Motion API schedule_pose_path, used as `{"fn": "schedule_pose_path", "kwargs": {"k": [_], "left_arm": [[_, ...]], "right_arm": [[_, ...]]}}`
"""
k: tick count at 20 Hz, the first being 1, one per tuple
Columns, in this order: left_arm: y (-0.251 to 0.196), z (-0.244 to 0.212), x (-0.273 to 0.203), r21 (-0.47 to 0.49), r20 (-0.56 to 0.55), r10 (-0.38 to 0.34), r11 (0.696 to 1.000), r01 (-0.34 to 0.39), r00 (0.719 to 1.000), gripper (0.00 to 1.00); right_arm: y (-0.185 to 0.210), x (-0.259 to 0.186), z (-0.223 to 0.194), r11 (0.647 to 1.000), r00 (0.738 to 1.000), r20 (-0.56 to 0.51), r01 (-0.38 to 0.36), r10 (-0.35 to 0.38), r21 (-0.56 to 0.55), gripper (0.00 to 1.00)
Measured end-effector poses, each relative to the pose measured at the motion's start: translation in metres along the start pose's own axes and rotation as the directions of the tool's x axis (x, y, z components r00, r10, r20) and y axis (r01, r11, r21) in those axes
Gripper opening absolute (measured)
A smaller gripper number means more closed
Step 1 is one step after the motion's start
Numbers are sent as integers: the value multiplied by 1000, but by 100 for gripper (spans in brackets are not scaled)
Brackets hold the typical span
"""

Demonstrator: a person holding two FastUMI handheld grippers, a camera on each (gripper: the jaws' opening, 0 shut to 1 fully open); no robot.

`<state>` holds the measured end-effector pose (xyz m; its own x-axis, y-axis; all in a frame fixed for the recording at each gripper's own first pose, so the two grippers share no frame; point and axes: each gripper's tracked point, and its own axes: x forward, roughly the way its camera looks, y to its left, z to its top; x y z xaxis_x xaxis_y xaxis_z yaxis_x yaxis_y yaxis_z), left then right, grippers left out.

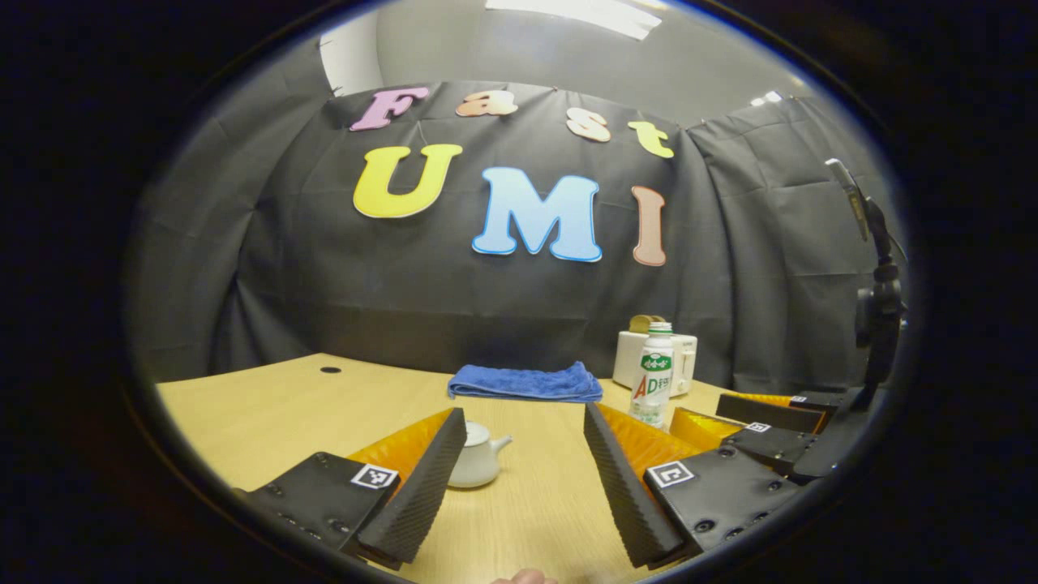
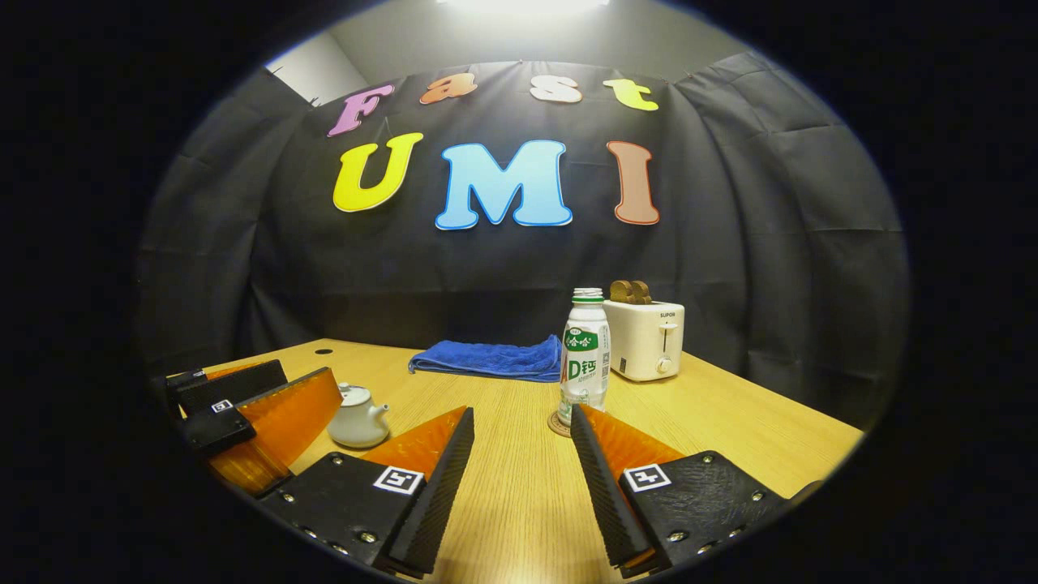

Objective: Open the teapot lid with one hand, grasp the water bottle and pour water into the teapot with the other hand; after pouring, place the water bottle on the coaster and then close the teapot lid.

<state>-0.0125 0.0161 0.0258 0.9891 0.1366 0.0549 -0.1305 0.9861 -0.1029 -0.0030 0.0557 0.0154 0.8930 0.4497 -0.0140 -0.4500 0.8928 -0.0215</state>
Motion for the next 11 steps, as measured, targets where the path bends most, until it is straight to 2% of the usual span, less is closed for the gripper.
{"fn": "schedule_pose_path", "kwargs": {"k": [11], "left_arm": [[12,-16,4,2,-25,40,999,-40,999,99]], "right_arm": [[2,0,-5,1000,1000,7,19,-18,-20,75]]}}
